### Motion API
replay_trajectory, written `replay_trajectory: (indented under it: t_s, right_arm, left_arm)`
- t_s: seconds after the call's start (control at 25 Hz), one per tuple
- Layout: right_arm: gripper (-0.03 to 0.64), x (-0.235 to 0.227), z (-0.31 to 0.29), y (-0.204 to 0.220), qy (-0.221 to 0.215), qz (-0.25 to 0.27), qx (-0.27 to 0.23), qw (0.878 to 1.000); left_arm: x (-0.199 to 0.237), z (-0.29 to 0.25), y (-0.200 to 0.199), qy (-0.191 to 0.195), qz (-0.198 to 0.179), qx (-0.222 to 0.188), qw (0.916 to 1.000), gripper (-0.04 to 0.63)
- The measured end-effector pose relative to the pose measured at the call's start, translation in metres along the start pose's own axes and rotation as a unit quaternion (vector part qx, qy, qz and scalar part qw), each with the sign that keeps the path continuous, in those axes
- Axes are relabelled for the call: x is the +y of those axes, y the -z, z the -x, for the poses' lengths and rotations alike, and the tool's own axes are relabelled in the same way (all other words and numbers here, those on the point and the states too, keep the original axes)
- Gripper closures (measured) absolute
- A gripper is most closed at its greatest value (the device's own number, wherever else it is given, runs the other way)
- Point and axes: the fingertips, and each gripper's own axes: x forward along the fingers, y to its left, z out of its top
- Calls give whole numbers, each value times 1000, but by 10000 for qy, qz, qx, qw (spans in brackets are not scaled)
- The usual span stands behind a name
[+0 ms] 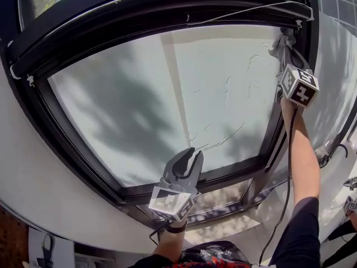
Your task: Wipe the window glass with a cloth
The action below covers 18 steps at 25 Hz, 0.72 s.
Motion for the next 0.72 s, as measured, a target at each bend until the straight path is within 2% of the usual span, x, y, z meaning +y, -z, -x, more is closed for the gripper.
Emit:
replay_trajectory:
  t_s: [0.12, 0.2, 0.24, 0.32, 0.4, 0.48, 0.56, 0.64, 0.72]
  right_arm:
    - [594, 67, 20, -22, -927, -221, -371, 9948]
    - [594, 148, 50, -31, -1927, -391, -590, 9787]
    - [594, 199, 65, -33, -2539, -516, -635, 9638]
    - [594, 302, 94, -38, -3686, -865, -617, 9235]
    - [594, 391, 122, -41, -4534, -1252, -535, 8809]
    - [594, 461, 145, -44, -5121, -1633, -431, 8421]
    - [594, 517, 164, -45, -5542, -1916, -275, 8096]
    - [594, 571, 182, -45, -5896, -1961, -76, 7835]
    - [592, 621, 198, -49, -6147, -1857, 12, 7666]
  left_arm:
    - [10, 5, -2, -256, -82, -71, 9996, 531]
    - [31, 17, -6, -559, -191, -79, 9982, 531]
    - [43, 25, -7, -740, -222, -74, 9970, 531]
    - [70, 49, -7, -1129, -248, -62, 9933, 531]
    - [96, 84, -12, -1570, -310, -74, 9871, 531]
    - [121, 126, -17, -2016, -358, -43, 9788, 531]
    - [145, 171, -26, -2422, -384, 4, 9695, 522]
    - [166, 216, -36, -2835, -412, 3, 9581, 517]
    - [182, 254, -46, -3236, -481, -49, 9449, 517]
